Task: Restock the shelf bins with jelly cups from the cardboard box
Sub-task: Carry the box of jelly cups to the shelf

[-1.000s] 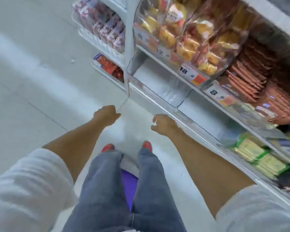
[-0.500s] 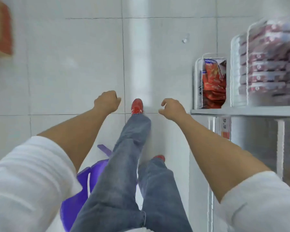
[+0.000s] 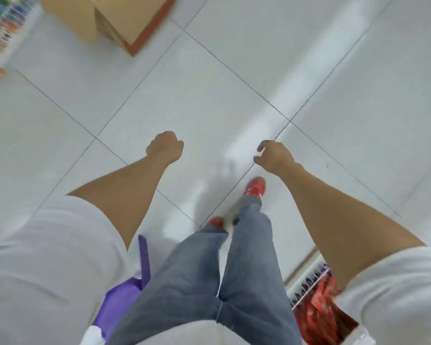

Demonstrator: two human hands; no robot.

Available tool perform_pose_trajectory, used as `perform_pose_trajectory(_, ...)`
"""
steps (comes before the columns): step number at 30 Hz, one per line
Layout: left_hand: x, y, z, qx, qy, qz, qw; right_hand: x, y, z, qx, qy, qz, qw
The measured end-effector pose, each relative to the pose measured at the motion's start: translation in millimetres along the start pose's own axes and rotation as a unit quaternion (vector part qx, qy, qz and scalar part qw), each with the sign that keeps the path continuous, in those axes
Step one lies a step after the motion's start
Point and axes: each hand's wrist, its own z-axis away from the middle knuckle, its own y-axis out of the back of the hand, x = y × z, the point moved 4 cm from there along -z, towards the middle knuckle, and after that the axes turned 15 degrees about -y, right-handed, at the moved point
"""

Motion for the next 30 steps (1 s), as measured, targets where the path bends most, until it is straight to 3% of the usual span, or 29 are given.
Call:
perform_pose_trajectory(5, 2, 75, -96, 0.042, 0.103, 0.074, 0.991, -111, 116, -104, -0.005, 0.049, 0.099, 0.994)
perform_pose_trajectory(9, 6, 136, -170, 0.060, 0.136, 0.146, 0.978, -209, 202, -173, 0.018, 0.087, 0.168, 0.982)
perform_pose_trajectory(19, -62, 312, -346, 0.102, 0.247, 0.290, 0.919, -530, 316, -316, 0.004, 0.192, 0.303, 0.933)
perform_pose_trajectory(26, -92, 418, -449, 0.142, 0.372, 0.371, 0.839, -760, 381, -399, 0.022, 0.310, 0.395, 0.865)
perform_pose_trajectory(30, -89, 438, -508, 0.168, 0.453, 0.449, 0.752, -876, 391, -445, 0.038, 0.386, 0.474, 0.790)
